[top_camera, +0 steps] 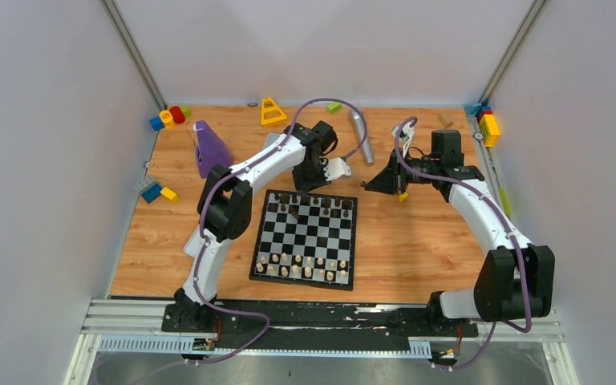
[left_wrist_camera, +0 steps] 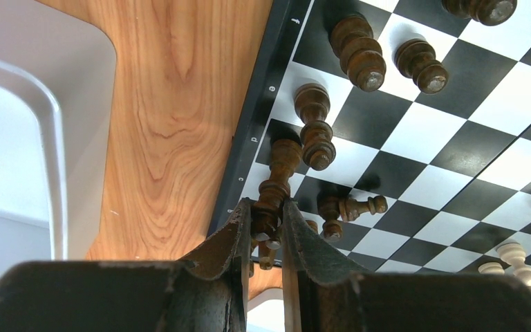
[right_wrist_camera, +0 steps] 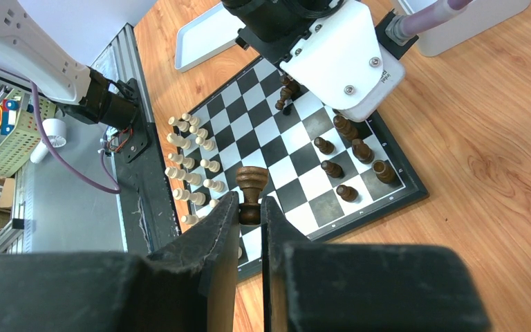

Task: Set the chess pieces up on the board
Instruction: Place the chess piece on the chessboard.

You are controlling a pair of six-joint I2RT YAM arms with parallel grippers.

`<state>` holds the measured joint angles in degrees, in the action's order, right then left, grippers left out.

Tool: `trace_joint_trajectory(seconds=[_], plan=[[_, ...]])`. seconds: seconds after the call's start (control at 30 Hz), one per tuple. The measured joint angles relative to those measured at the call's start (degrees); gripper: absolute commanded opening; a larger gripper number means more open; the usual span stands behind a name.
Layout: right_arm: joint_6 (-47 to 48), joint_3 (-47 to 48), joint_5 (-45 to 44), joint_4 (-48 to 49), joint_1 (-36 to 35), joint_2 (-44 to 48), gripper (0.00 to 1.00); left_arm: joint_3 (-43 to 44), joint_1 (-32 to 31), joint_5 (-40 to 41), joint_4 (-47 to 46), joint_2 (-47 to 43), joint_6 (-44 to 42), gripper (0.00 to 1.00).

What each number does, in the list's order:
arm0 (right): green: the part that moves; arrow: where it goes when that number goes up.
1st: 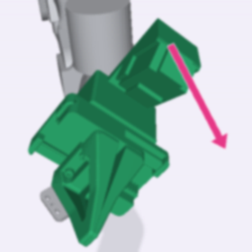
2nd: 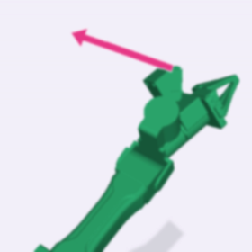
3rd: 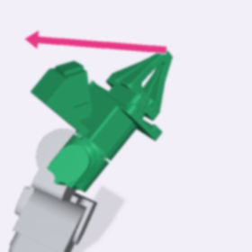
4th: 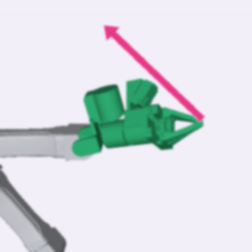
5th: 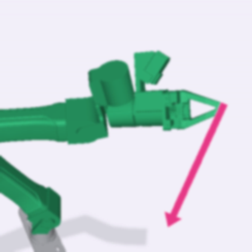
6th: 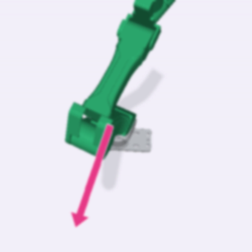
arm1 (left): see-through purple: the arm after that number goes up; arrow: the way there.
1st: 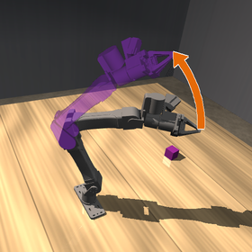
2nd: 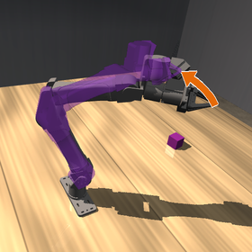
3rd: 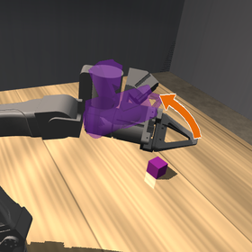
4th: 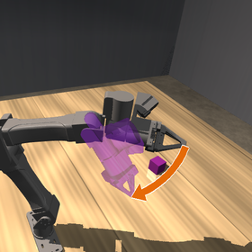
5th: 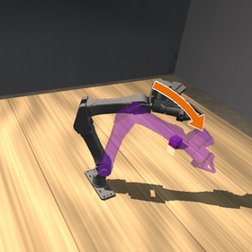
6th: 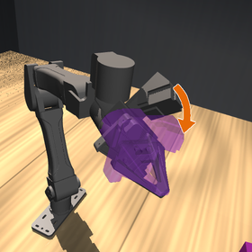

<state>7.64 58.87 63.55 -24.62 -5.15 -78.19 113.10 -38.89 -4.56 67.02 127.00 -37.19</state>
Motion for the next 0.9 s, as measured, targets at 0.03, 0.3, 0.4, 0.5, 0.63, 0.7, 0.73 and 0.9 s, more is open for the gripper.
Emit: trace_joint_trajectory(seconds=[0.03, 0.3, 0.4, 0.5, 0.63, 0.7, 0.73, 0.9], plan=[[0.0, 0.0, 0.0, 0.0, 0.0, 0.0, 0.00, 0.0, 0.0, 0.0, 0.0, 0.0, 0.0, 0.10], [0.0, 0.0, 0.0, 0.0, 0.0, 0.0, 0.00, 0.6, -0.2, 0.6, 0.3, 0.4, 0.2, 0.16], [0.0, 0.0, 0.0, 0.0, 0.0, 0.0, 0.00, 0.7, -0.4, 0.9, 0.4, 0.5, 0.3, 0.20], [0.0, 0.0, 0.0, 0.0, 0.0, 0.0, 0.00, 0.7, -0.5, 1.1, 0.4, 0.5, 0.4, 0.22], [0.0, 0.0, 0.0, 0.0, 0.0, 0.0, 0.00, 0.7, -0.5, 1.2, 0.5, 0.5, 0.5, 0.25], [0.0, 0.0, 0.1, 0.0, 0.0, 0.0, 0.00, 0.7, -0.5, 1.3, 0.5, 0.5, 0.5, 0.26], [0.0, 0.0, 0.1, 0.0, 0.0, 0.0, 0.00, 0.7, -0.5, 1.3, 0.5, 0.5, 0.6, 0.27], [0.0, 0.0, 0.1, 0.0, 0.0, 0.0, 0.00, 0.8, -0.5, 1.3, 0.5, 0.5, 0.7, 0.30]])
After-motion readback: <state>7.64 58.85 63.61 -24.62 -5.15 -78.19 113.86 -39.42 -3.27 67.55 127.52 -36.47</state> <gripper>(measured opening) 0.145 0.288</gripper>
